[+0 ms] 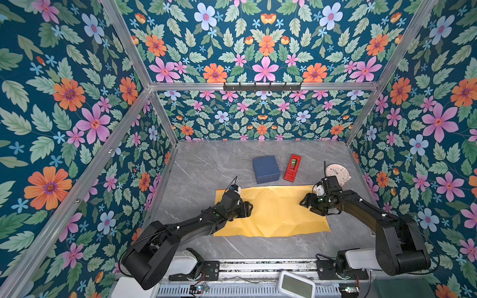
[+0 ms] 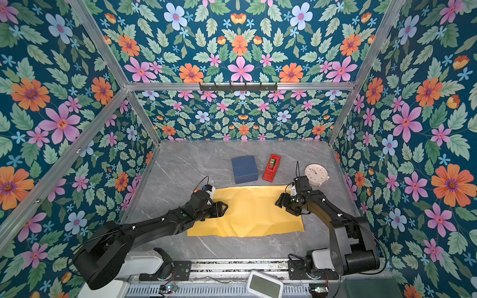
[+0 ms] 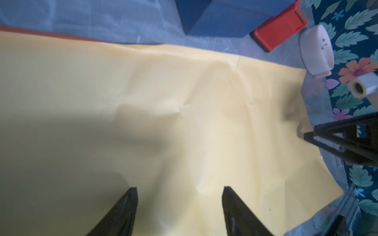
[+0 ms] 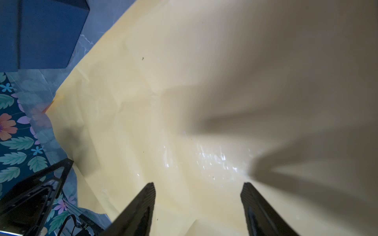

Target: Wrap the gift box in paper

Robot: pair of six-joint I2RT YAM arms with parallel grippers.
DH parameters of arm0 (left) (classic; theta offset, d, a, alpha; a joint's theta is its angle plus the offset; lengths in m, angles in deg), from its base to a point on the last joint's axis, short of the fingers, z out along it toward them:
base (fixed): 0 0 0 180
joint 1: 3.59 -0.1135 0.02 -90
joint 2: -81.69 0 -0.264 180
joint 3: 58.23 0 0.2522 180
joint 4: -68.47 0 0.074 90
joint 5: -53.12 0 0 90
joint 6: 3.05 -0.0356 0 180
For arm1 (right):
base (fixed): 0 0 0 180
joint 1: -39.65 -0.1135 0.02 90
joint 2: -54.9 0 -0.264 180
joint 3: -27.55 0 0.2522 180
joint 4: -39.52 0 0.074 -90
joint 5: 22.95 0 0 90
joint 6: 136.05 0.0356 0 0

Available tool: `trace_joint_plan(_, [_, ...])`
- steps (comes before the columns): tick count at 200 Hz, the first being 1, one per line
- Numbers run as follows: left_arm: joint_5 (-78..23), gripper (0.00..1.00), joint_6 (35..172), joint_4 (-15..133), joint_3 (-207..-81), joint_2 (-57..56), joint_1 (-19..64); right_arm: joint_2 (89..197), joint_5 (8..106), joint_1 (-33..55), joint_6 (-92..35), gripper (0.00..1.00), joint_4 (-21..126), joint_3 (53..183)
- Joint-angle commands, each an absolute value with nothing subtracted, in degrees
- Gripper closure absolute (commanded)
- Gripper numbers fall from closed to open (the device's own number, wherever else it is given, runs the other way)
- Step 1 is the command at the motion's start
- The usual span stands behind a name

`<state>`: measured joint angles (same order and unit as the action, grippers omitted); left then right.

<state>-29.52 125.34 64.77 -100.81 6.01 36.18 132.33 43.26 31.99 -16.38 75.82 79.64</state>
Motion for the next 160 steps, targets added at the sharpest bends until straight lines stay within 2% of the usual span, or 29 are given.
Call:
trace_joint_plan(1, [-33.5, 0.3, 121.7, 63.4, -104.2, 4.3, 35.7, 130.9, 43.9, 31.9, -14.9, 0.31, 75.5, 78.4])
trace_joint_plan(35, [-33.8, 0.28, 121.2, 63.8, -108.0, 3.4, 34.3, 127.8, 43.4, 31.9, -13.8, 0.31, 74.2, 76.5])
trace_joint_plan(78, [-34.6, 0.22, 121.0, 60.9, -111.4, 5.1, 31.2, 129.0, 40.8, 31.6, -15.5, 0.28, 71.9, 85.7])
trace_joint_plan(99, [-33.1, 0.22, 121.5, 58.6, -109.8, 5.1, 31.1, 131.3, 42.0, 31.6, -16.4, 0.28, 74.4, 87.7])
trace_joint_plan(128, [-27.3, 0.22, 124.4, 59.2, -104.4, 5.7, 31.5, 130.4, 37.9, 30.8, -13.5, 0.28, 72.0, 83.4])
trace_joint_plan(160, [-27.5, 0.23, 128.6, 59.2, -101.7, 5.8, 34.3, 128.9, 38.0, 23.8, -10.6, 0.29, 74.4, 81.3])
